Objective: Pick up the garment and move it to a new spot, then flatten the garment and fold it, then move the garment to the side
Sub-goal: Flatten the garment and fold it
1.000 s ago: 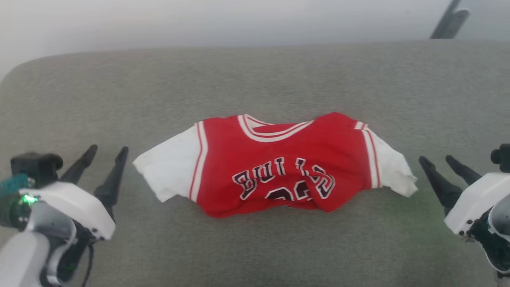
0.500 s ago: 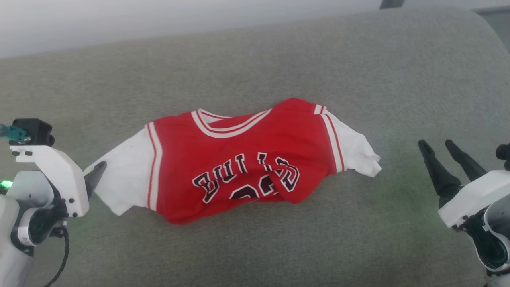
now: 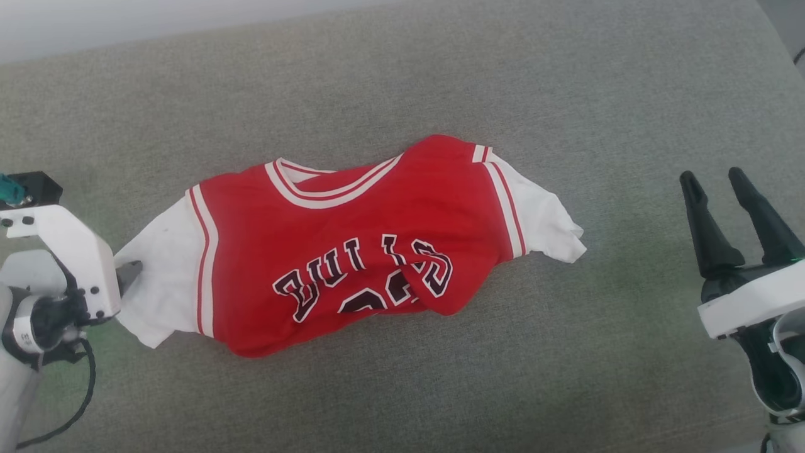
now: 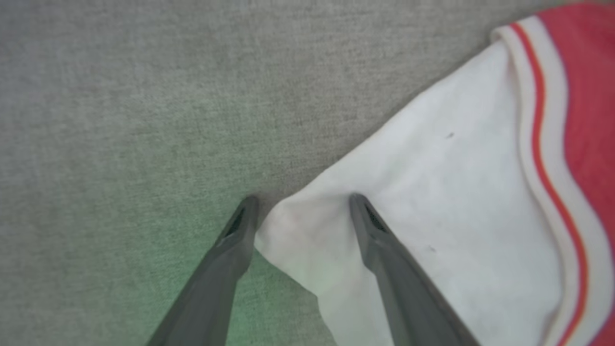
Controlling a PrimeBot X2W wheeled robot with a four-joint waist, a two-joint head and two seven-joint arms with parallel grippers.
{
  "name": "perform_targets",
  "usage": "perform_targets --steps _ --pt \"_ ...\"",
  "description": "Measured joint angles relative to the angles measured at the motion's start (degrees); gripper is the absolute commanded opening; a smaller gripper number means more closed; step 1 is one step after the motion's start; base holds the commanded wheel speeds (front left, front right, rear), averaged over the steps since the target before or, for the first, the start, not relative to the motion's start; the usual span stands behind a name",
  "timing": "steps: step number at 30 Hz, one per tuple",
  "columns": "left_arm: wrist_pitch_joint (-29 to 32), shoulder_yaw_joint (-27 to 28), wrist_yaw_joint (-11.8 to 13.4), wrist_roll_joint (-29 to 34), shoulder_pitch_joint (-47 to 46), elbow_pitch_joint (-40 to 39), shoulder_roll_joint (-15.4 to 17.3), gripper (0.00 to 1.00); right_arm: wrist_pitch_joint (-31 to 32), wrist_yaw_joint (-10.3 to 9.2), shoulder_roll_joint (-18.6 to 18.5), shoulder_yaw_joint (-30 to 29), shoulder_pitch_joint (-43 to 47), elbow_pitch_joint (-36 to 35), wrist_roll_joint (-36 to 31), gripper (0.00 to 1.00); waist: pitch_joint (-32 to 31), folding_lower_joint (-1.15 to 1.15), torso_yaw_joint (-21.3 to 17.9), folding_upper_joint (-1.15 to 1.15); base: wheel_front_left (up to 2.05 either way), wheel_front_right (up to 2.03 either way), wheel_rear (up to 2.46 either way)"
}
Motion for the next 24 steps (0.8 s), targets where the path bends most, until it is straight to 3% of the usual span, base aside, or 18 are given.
perform_targets --steps 1,6,15,22,23,24 --pt "0.0 0.0 0.0 0.0 -0.3 0.3 -0.3 0.00 -0.5 0.00 0.0 0.1 -0.1 -0.1 0.0 1.00 0.2 0.00 0.0 0.00 0.00 0.00 0.00" --pt "-0.2 -0.7 -0.1 0.0 -2.5 1.1 -1.8 0.00 2.4 0.00 -1.4 3.4 -1.1 1.5 1.5 1.00 1.1 0.00 1.2 0.00 0.00 0.00 0.00" --pt "-2.6 -2.2 -1.1 1.0 -6.0 0.8 -4.8 0.00 15.1 0.00 -5.7 12.3 -6.9 8.3 5.6 1.00 2.9 0.00 5.0 0.00 0.00 0.00 0.00" --pt "-4.7 -3.9 -2.4 2.1 -8.7 1.1 -7.9 0.00 24.4 -0.01 -8.0 15.6 -13.3 16.7 7.1 1.00 4.5 0.00 8.9 0.00 0.00 0.00 0.00" --pt "-5.1 -4.0 -2.5 2.2 -9.0 1.2 -8.3 0.00 25.8 0.00 -8.3 16.2 -14.3 17.8 7.2 0.91 4.6 0.00 9.4 0.00 0.00 0.00 0.00" --pt "-5.4 -4.2 -2.6 2.2 -9.3 1.5 -8.7 0.00 27.4 0.00 -8.5 16.6 -15.3 18.8 7.9 0.03 4.8 0.00 9.8 0.00 0.00 0.00 0.00"
